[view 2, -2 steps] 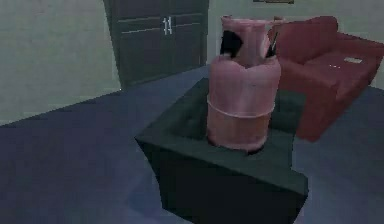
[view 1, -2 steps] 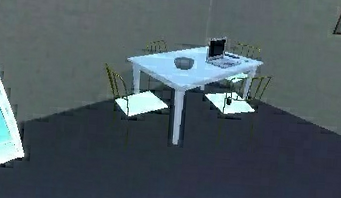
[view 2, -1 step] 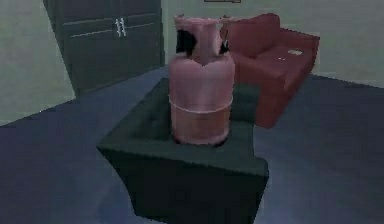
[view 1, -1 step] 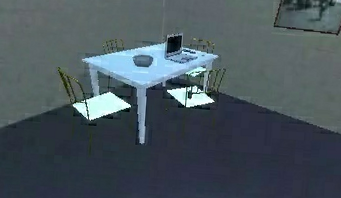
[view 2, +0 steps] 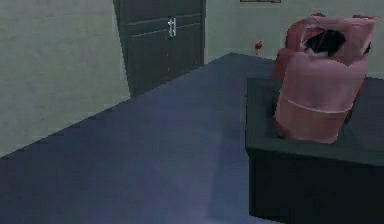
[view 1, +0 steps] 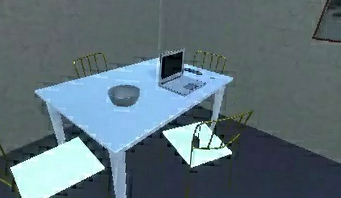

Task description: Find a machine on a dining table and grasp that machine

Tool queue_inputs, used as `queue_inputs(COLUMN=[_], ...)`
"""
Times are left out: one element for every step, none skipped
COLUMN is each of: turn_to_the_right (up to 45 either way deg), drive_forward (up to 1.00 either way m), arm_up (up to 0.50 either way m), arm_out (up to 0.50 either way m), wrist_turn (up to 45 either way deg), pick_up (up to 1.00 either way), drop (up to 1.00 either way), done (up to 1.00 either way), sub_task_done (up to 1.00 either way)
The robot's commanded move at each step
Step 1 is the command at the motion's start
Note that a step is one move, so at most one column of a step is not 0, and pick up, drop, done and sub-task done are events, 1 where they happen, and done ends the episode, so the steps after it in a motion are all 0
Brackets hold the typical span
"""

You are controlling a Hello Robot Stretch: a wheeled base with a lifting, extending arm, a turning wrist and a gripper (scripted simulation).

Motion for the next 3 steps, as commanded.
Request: queue_inputs(turn_to_the_right=[36.0,3.0,0.0], drive_forward=[0.0,0.0,0.5], arm_up=[0.0,0.0,0.0], arm_out=[0.0,0.0,0.0], wrist_turn=[0.0,0.0,0.0], pick_up=[0.0,0.0,0.0], drop=[0.0,0.0,0.0], done=[0.0,0.0,0.0], sub_task_done=[0.0,0.0,0.0])
